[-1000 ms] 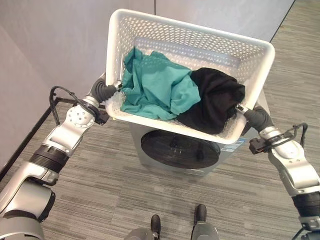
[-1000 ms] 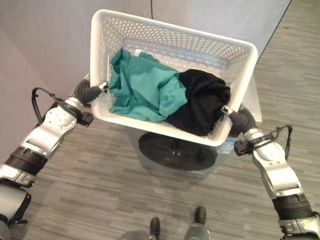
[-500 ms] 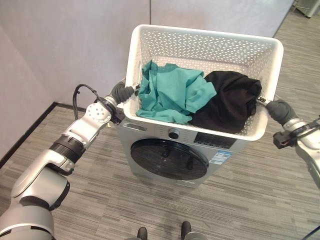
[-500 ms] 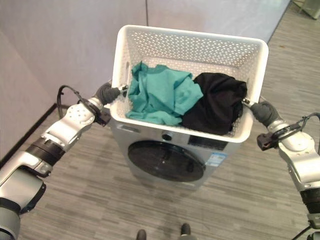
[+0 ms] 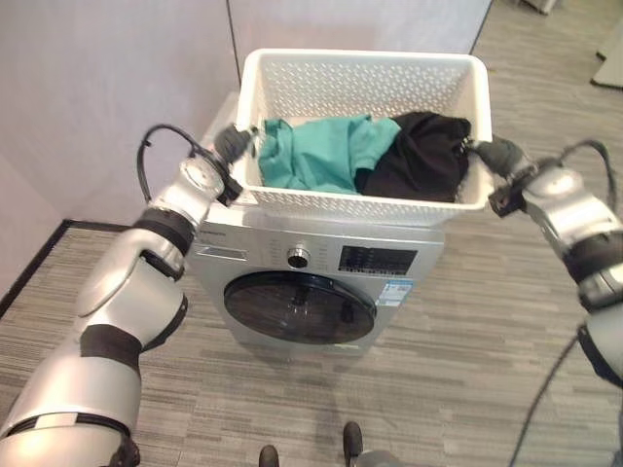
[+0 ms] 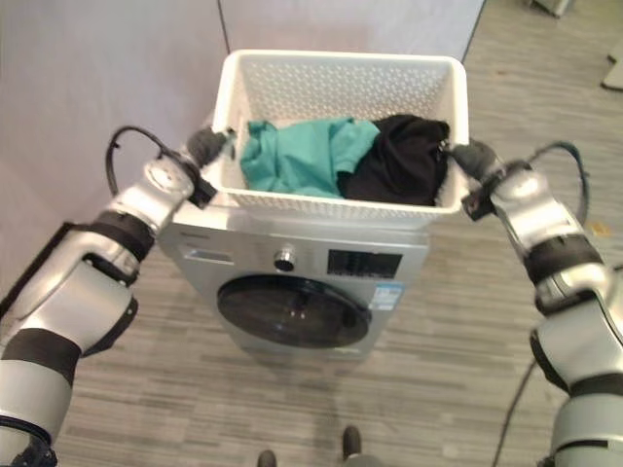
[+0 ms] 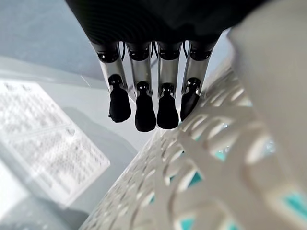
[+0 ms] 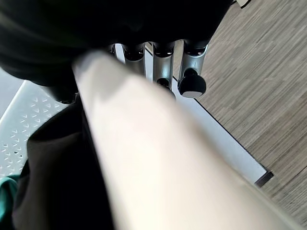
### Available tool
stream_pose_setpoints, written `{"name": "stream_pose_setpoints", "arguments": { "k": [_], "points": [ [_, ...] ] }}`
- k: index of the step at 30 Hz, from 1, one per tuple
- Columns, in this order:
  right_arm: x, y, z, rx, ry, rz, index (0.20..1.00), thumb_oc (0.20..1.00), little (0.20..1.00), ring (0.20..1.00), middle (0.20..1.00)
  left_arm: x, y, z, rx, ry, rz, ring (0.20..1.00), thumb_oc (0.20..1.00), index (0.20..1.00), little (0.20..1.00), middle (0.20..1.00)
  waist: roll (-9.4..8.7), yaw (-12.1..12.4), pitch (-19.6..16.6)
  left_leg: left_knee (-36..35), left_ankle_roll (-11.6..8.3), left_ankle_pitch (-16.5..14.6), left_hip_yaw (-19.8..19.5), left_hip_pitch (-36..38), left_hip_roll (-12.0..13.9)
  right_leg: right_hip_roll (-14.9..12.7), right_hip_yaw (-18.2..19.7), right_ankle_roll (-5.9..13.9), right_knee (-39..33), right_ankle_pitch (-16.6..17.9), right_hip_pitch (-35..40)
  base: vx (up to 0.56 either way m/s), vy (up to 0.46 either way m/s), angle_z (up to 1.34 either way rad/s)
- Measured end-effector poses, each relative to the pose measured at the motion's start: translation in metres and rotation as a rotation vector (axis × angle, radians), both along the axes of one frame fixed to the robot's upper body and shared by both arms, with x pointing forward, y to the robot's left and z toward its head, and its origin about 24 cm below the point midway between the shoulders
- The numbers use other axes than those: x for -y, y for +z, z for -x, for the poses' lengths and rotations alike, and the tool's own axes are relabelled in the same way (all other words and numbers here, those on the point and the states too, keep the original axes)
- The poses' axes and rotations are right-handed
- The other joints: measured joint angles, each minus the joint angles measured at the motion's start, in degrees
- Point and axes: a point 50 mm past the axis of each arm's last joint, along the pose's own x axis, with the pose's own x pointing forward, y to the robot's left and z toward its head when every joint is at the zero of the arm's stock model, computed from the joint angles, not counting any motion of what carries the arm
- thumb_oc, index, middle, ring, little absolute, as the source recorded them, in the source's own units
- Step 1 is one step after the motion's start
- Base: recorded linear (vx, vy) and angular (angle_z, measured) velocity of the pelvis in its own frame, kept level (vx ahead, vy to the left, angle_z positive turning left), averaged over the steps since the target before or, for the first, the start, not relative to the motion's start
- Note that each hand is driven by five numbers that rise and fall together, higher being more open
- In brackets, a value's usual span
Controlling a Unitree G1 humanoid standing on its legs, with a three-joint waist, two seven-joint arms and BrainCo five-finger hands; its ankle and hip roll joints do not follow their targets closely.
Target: Grab the laundry basket,head to the washer,open it,put in the laundry and shut it.
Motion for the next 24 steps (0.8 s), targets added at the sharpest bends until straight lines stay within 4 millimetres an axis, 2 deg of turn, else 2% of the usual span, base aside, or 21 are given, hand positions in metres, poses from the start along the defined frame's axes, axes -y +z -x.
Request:
{"name": "stream_pose_setpoints", "arguments": {
  "k": [3, 8, 12, 13, 14, 15, 16, 17, 18, 21, 24],
  "points": [
    [-0.013, 0.006, -0.009, 0.007, -0.027, -0.026, 0.2, 0.2, 0.2, 0.2, 0.2, -0.007, 0.01, 0.0, 0.026, 0.047, -0.047, 0.2, 0.2, 0.2, 0.2, 0.2, 0.0, 0.5, 0.0, -1.1, -0.61, 0.5, -0.2, -0.4, 0.5, 0.5, -0.2, -0.23, 0.0, -0.1, -0.9, 0.01, 0.007, 0.0],
    [-0.009, 0.01, -0.009, 0.001, -0.044, -0.021, 0.2, 0.2, 0.2, 0.2, 0.2, -0.003, 0.015, 0.0, 0.042, 0.039, -0.048, 0.2, 0.2, 0.2, 0.2, 0.2, -0.37, 1.7, -0.2, -1.6, -0.67, 0.5, -0.2, -1.0, 0.5, 0.5, -0.4, -0.29, 0.0, -0.1, -1.5, 0.01, 0.002, 0.02],
    [-0.01, 0.005, -0.01, -0.009, -0.052, -0.025, 0.2, 0.2, 0.2, 0.2, 0.2, -0.002, 0.014, -0.001, 0.043, 0.042, -0.059, 0.2, 0.2, 0.2, 0.2, 0.2, -1.15, 1.7, -0.7, -1.7, -0.67, 0.5, -0.2, -1.1, 0.5, 0.5, -0.4, -0.3, 0.0, -0.1, -1.7, -0.02, -0.003, -0.01],
    [-0.01, 0.005, -0.011, -0.01, -0.054, -0.027, 0.2, 0.2, 0.2, 0.2, 0.2, -0.002, 0.015, -0.001, 0.045, 0.045, -0.06, 0.25, 0.25, 0.25, 0.25, 0.25, -1.25, 1.7, -0.8, -1.7, -0.67, 0.5, -0.2, -1.1, 0.5, 0.5, -0.3, -0.3, 0.0, -0.1, -1.8, 0.0, 0.0, 0.0],
    [-0.01, 0.004, -0.011, -0.012, -0.057, -0.027, 0.2, 0.2, 0.2, 0.2, 0.2, -0.002, 0.014, -0.001, 0.046, 0.046, -0.06, 0.25, 0.25, 0.25, 0.25, 0.25, -1.37, 1.7, -0.8, -1.7, -0.67, 0.5, -0.2, -1.2, 0.5, 0.5, -0.4, -0.3, 0.0, -0.1, -1.8, 0.0, 0.0, 0.0],
    [-0.011, 0.003, -0.011, -0.015, -0.058, -0.028, 0.2, 0.2, 0.2, 0.2, 0.2, -0.002, 0.015, -0.001, 0.054, 0.055, -0.059, 0.633, 0.633, 0.633, 0.633, 0.633, -1.55, 1.8, -1.0, -1.7, -0.68, 0.5, -0.2, -1.3, 0.5, 0.5, -0.3, -0.32, 0.0, -0.1, -1.9, 0.0, 0.0, 0.0],
    [-0.011, 0.003, -0.011, -0.016, -0.056, -0.029, 0.435, 0.435, 0.435, 0.435, 0.435, -0.003, 0.015, -0.001, 0.059, 0.062, -0.059, 0.912, 0.912, 0.912, 0.912, 0.912, -1.66, 1.8, -1.0, -1.7, -0.68, 0.5, -0.2, -1.4, 0.5, 0.5, -0.3, -0.32, 0.0, -0.1, -2.0, 0.0, 0.0, 0.0],
    [-0.012, 0.002, -0.011, -0.017, -0.056, -0.029, 0.58, 0.58, 0.58, 0.58, 0.58, -0.003, 0.015, -0.001, 0.068, 0.072, -0.055, 1.0, 1.0, 1.0, 1.0, 1.0, -1.87, 1.8, -1.2, -1.7, -0.73, 0.6, -0.3, -1.8, 0.5, 0.5, -0.3, -0.33, 0.0, -0.1, -2.4, 0.0, 0.0, 0.0],
    [-0.011, 0.003, -0.011, -0.016, -0.063, -0.023, 1.0, 1.0, 1.0, 1.0, 1.0, -0.004, 0.019, 0.0, 0.089, 0.089, -0.044, 1.0, 1.0, 1.0, 1.0, 1.0, -2.15, 1.7, -1.3, -1.7, -0.89, 0.7, -0.4, -2.2, 0.5, 0.5, -0.3, -0.33, 0.0, -0.1, -2.7, 0.0, 0.0, 0.0],
    [-0.006, -0.002, -0.01, -0.049, -0.089, 0.092, 1.0, 1.0, 1.0, 1.0, 1.0, -0.008, 0.021, 0.0, 0.097, 0.11, -0.038, 1.0, 1.0, 1.0, 1.0, 1.0, -2.75, 1.8, -1.7, -1.7, -0.94, 0.8, -0.4, -2.3, 0.6, 0.5, -0.5, -0.42, 0.0, -0.2, -2.7, 0.0, 0.004, 0.04],
    [-0.001, -0.006, -0.009, -0.069, -0.11, 0.112, 1.0, 1.0, 1.0, 1.0, 1.0, -0.008, 0.02, 0.0, 0.094, 0.115, -0.038, 1.0, 1.0, 1.0, 1.0, 1.0, -2.75, 2.2, -1.7, -1.7, -0.93, 0.8, -0.5, -2.3, 0.5, 0.4, -0.6, -0.42, 0.0, -0.2, -2.7, 0.0, 0.002, 0.01]
  ]
}}
